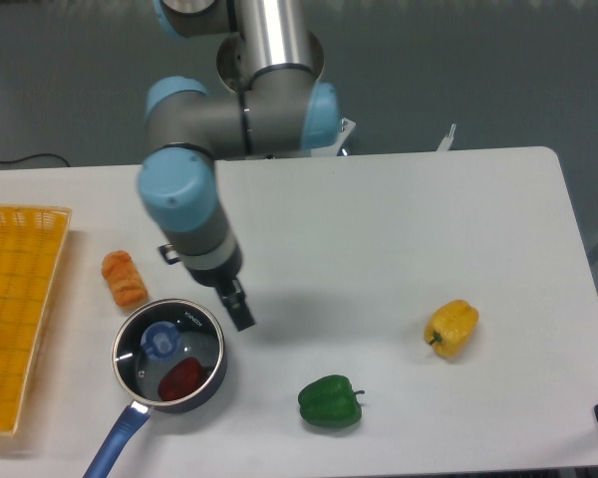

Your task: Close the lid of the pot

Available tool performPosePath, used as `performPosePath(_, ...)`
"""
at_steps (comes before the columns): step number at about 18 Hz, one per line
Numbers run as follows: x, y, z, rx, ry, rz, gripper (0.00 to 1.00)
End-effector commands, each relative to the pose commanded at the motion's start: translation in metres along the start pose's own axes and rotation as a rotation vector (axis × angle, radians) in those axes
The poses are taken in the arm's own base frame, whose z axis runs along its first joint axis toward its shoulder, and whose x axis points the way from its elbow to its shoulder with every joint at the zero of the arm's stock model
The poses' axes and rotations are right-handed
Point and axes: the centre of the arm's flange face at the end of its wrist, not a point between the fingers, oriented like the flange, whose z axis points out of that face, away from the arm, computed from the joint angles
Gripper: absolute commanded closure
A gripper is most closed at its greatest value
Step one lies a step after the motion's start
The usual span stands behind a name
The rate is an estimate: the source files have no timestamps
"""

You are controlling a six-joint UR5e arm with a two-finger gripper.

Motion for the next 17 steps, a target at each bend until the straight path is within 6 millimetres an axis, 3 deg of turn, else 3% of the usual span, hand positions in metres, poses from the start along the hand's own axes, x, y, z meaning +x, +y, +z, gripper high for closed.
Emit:
performPosePath(5, -0.013, 0.068, 0.001, -0.001, 0.014, -0.002, 0.0)
performPosePath(10, -0.022, 0.119, 0.006, 0.006, 0.018, 0.038, 0.0)
performPosePath(17, -0.028, 0.159, 0.015, 0.034, 0.022, 0.052, 0.0)
